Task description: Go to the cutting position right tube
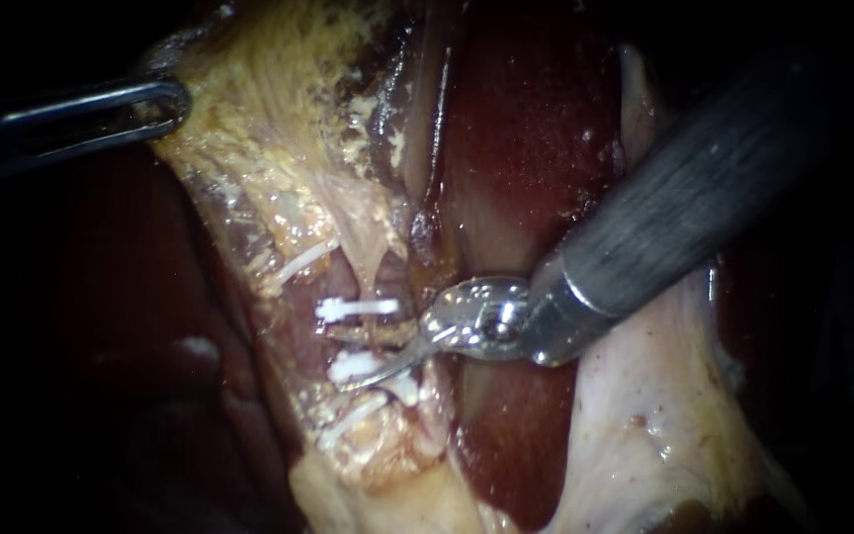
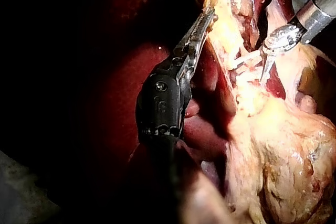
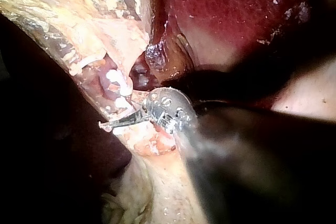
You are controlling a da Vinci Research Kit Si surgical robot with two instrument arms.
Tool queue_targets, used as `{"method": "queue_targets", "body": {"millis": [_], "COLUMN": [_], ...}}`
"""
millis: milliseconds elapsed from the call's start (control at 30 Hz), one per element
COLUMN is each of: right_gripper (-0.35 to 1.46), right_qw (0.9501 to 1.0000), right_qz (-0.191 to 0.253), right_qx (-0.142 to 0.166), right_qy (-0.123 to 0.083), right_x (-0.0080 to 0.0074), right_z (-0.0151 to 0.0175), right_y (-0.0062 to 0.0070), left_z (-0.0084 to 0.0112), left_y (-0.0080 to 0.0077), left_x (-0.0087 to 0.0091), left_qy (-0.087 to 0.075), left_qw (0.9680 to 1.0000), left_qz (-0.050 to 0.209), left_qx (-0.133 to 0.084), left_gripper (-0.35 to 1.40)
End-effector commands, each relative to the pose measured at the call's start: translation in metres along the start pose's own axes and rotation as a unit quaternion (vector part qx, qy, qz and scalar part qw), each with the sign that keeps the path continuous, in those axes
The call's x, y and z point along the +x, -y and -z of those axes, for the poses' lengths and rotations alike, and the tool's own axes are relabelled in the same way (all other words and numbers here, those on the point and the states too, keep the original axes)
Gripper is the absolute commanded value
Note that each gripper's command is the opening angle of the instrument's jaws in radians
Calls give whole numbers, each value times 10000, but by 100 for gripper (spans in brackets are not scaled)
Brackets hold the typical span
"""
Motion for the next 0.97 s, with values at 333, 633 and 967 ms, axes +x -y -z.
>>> {"method": "queue_targets", "body": {"millis": [333, 633, 967], "right_gripper": [44, 42, 39], "right_qw": [10000, 10000, 10000], "right_qz": [-1, -1, 0], "right_qx": [16, 17, 21], "right_qy": [-98, -98, -97], "right_x": [7, 7, 6], "right_z": [-13, -13, -11], "right_y": [-8, -9, -9], "left_z": [-2, -2, -2], "left_y": [1, 1, 1], "left_x": [1, 2, 2], "left_qy": [-1, 0, -1], "left_qw": [10000, 10000, 10000], "left_qz": [-2, -3, -3], "left_qx": [19, 18, 20], "left_gripper": [-35, -35, -35]}}
